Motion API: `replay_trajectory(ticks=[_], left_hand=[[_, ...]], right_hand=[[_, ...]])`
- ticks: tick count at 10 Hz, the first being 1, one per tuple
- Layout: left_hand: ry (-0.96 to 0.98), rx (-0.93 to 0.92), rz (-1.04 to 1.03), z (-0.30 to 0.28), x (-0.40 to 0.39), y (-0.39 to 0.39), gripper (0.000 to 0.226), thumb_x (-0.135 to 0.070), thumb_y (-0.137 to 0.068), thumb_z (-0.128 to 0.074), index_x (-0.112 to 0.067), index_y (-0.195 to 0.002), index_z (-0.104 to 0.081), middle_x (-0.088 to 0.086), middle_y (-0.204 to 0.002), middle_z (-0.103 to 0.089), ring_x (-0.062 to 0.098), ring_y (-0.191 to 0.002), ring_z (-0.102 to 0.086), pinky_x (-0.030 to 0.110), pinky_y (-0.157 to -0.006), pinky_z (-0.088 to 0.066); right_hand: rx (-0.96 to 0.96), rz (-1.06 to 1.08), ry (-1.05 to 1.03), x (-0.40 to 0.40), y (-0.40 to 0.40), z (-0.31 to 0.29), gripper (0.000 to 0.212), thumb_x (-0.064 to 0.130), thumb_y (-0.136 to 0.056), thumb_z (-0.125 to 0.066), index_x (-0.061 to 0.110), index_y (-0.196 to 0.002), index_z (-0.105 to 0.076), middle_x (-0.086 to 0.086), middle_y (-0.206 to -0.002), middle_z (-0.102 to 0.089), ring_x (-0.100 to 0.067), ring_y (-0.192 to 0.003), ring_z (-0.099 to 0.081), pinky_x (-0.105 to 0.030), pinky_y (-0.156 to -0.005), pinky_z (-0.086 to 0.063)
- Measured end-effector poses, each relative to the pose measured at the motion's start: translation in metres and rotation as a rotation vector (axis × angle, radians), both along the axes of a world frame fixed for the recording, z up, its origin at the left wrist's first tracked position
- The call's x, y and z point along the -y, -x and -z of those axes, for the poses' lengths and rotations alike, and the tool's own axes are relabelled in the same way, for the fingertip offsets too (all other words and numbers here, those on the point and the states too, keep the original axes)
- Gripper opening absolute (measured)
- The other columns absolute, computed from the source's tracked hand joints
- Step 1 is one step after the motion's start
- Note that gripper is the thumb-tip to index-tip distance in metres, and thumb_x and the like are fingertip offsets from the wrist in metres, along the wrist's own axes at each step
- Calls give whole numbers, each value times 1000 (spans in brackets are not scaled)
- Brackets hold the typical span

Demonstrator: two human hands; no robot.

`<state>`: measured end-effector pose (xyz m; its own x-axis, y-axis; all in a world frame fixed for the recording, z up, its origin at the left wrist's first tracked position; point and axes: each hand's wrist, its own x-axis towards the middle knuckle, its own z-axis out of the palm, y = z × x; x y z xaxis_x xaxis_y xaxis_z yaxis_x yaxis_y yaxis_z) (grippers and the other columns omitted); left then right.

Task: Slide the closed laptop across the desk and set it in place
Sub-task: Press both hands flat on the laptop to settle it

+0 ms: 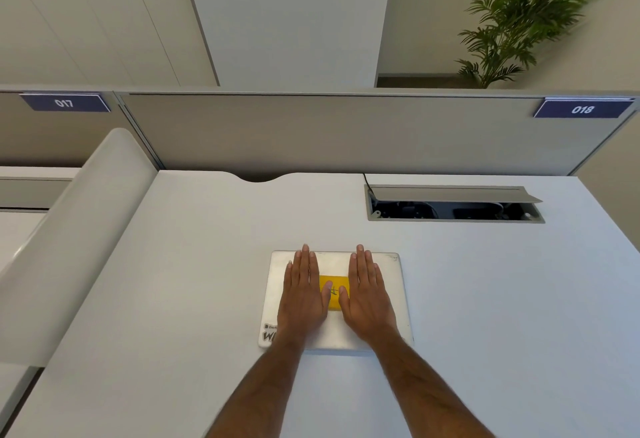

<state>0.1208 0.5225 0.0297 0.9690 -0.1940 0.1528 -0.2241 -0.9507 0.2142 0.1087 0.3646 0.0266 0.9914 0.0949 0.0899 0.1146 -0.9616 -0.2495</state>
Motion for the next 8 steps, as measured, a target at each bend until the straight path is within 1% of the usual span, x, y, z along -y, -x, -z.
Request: replay_trajectory(ticks=[1, 2, 3, 4, 5, 7, 8], left_hand=[[-15, -3, 10, -1, 2, -2, 65, -34, -102, -29, 6, -153, -36, 23, -164, -28, 37, -152, -30, 47, -121, -20], [-16, -17, 11, 0, 1, -2, 63, -31, -102, -29, 6, -153, -36, 24, -164, -28, 38, -152, -29, 46, -121, -18], [-20, -6, 9, 4, 3, -2, 63, -29, -101, -29, 6, -153, -35, 24, -163, -28, 38, -151, -31, 46, -122, -18], [-30, -9, 10, 4, 3, -2, 63, -28, -100, -30, 6, -153, -35, 25, -163, -29, 38, -151, -32, 46, -122, -18], [-34, 3, 16, 9, 3, -3, 63, -28, -100, -31, 6, -153, -35, 25, -163, -29, 38, -150, -32, 46, -122, -18], [-23, -58, 8, 9, 5, -4, 63, -29, -100, -30, 6, -152, -37, 25, -163, -30, 38, -150, -32, 46, -121, -19], [-30, -17, 12, 11, 5, -5, 63, -30, -101, -29, 6, -153, -35, 24, -163, -29, 38, -151, -31, 46, -121, -19]], right_hand=[[3, 14, -3, -1, 0, 1, 67, 30, -99, -34, -1, -156, -19, -19, -167, -11, -34, -154, -12, -49, -121, -28], [-13, 27, -8, -3, 0, 0, 67, 29, -98, -31, 0, -157, -16, -18, -167, -8, -33, -155, -10, -48, -123, -25], [-14, 35, -12, -5, -1, 0, 67, 29, -98, -29, 0, -157, -14, -18, -167, -8, -33, -155, -10, -47, -123, -25], [-13, 40, -7, -7, -2, -2, 66, 28, -97, -29, -2, -155, -19, -20, -166, -14, -36, -153, -17, -48, -121, -29], [1, 34, 12, -6, -4, 1, 65, 28, -98, -28, -3, -155, -21, -21, -165, -14, -36, -153, -17, -49, -120, -30], [6, 36, 35, -3, -6, 2, 66, 29, -98, -28, -3, -155, -21, -21, -165, -15, -36, -153, -18, -48, -120, -30], [16, 31, 37, -3, -6, 2, 66, 29, -98, -29, -2, -156, -20, -20, -166, -14, -35, -153, -16, -48, -121, -29]])
